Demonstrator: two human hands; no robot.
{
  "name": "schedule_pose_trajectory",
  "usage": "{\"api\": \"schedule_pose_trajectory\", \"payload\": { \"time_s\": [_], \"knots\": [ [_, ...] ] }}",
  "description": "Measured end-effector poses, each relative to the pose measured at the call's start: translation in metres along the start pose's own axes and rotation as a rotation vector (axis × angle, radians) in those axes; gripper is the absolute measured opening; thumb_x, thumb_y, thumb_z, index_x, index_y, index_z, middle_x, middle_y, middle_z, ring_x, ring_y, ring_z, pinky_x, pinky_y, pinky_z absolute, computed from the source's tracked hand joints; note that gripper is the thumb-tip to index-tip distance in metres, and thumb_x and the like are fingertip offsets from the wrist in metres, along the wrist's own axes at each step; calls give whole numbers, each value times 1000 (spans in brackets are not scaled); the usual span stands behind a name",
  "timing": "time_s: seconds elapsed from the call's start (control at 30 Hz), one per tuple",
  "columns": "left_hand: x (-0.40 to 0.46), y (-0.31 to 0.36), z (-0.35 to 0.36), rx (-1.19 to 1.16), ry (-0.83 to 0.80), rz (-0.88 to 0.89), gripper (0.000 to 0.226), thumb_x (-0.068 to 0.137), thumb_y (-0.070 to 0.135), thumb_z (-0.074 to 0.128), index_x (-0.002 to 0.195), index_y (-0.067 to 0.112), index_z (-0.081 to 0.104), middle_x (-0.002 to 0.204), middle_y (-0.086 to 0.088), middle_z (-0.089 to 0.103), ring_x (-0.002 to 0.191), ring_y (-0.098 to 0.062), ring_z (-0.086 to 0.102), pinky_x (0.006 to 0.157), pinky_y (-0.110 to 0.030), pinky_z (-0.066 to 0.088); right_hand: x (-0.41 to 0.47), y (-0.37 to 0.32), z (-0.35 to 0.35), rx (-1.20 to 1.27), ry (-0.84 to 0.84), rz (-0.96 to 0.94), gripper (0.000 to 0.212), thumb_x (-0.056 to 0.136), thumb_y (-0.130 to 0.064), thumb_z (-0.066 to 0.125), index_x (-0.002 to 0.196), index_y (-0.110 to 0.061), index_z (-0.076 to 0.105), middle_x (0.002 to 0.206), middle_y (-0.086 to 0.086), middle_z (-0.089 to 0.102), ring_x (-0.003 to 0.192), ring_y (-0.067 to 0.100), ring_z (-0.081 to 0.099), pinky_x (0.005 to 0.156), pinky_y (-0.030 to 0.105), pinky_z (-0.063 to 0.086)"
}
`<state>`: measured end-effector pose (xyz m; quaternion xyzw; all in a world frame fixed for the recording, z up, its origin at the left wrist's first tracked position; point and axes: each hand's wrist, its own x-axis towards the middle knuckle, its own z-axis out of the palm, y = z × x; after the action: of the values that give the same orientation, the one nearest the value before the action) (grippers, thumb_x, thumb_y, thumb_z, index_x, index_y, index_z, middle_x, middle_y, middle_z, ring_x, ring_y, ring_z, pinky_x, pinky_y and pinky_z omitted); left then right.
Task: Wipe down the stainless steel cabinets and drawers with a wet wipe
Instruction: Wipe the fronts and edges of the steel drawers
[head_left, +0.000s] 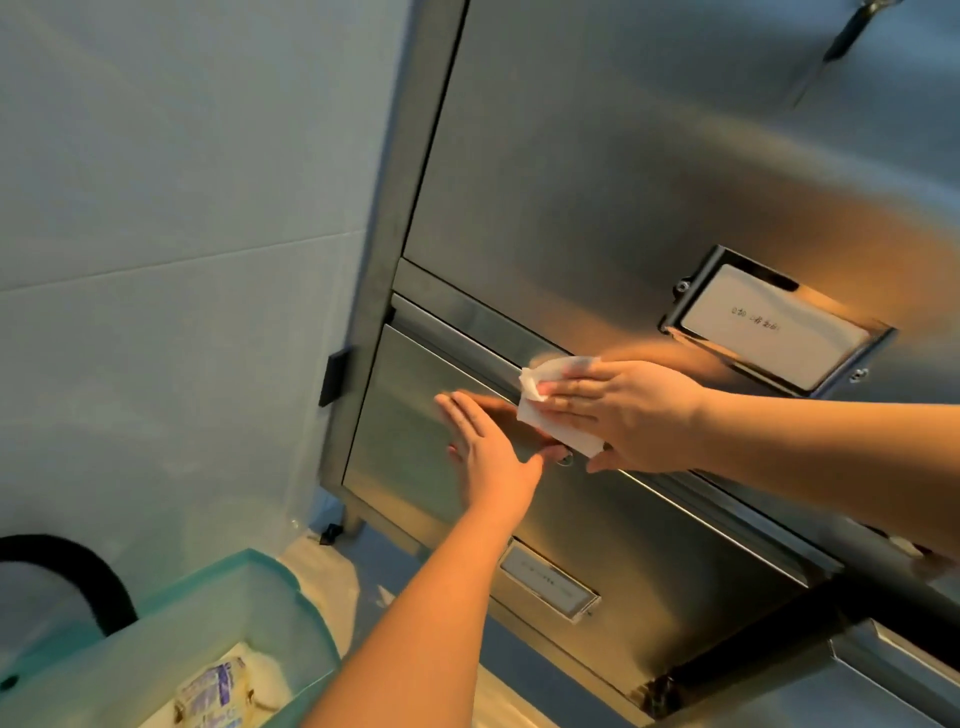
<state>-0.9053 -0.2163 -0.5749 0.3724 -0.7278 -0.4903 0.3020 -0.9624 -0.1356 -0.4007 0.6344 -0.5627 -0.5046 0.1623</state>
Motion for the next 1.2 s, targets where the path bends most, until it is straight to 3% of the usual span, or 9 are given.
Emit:
{"api": "schedule_pose_trajectory", "payload": {
  "time_s": [0.2, 0.4, 0.57, 0.77, 0.87, 0.97, 1.0, 1.13, 1.2],
  "knots": [
    [0, -1, 3, 81, 79, 22, 151, 53, 82, 62, 149, -2, -20, 160, -21, -21, 151, -32, -10, 120, -45, 17, 87, 12, -57, -62, 104, 12, 63, 104, -45, 19, 156, -16, 3, 163, 1, -3, 149, 10, -8, 121, 33, -10],
    [1, -3, 5, 1, 77, -9, 155, 48, 77, 69, 150, 4, -21, 161, -11, -23, 151, -25, -11, 121, -45, 14, 137, 11, -84, -132, 164, 89, 59, 104, -37, 17, 156, -17, -1, 163, -3, -6, 149, 11, -10, 121, 34, -10],
    [-4, 2, 2, 139, 67, -6, 149, 50, 86, 49, 149, -1, -22, 159, -19, -24, 150, -30, -12, 120, -43, 14, 93, 1, -52, -61, 174, 97, 61, 104, -38, 21, 156, -15, 2, 163, -1, -3, 149, 13, -10, 117, 33, -14],
    [-3, 4, -1, 134, 13, -30, 138, 72, 61, 74, 149, 4, -24, 157, -14, -32, 151, -30, -1, 120, -48, 16, -2, -35, 22, 101, 131, 169, 58, 104, -33, 27, 154, -15, 5, 163, 1, -2, 148, 16, -15, 109, 35, -26],
    [-5, 6, -4, 160, -6, -39, 143, 66, 70, 72, 149, 4, -24, 158, -14, -30, 151, -30, -4, 120, -53, 14, -52, -59, 57, 247, 134, 281, 57, 100, -20, 34, 153, -12, 14, 162, 6, 8, 150, 20, -3, 114, 34, -24],
    [-5, 6, -4, 162, -20, -27, 144, 64, 73, 69, 149, 4, -25, 158, -14, -30, 151, -31, -6, 120, -53, 10, -102, -97, 85, 280, 138, 453, 53, 87, -12, 33, 136, 1, 46, 144, 20, 47, 139, 34, 38, 118, 39, -2],
    [-4, 6, -4, 161, -21, -25, 144, 64, 73, 68, 149, 4, -25, 158, -14, -30, 151, -31, -6, 120, -53, 10, -113, -109, 94, 308, 138, 506, 55, 85, -13, 26, 133, 3, 49, 140, 22, 50, 136, 36, 41, 116, 41, 3],
    [-4, 5, -3, 157, -29, -18, 144, 58, 77, 59, 149, 3, -25, 158, -15, -30, 151, -31, -7, 121, -52, 9, -105, -128, 107, 362, 198, 585, 59, 87, -8, 22, 146, 0, 28, 155, 21, 22, 144, 39, 20, 121, 49, 11],
    [-4, 4, -3, 149, -20, -17, 144, 55, 77, 56, 149, 2, -24, 158, -15, -29, 151, -32, -6, 121, -51, 9, -82, -121, 106, 380, 221, 524, 58, 95, -11, 19, 149, -5, -1, 156, 18, -12, 144, 37, -13, 119, 49, -5]
  ]
}}
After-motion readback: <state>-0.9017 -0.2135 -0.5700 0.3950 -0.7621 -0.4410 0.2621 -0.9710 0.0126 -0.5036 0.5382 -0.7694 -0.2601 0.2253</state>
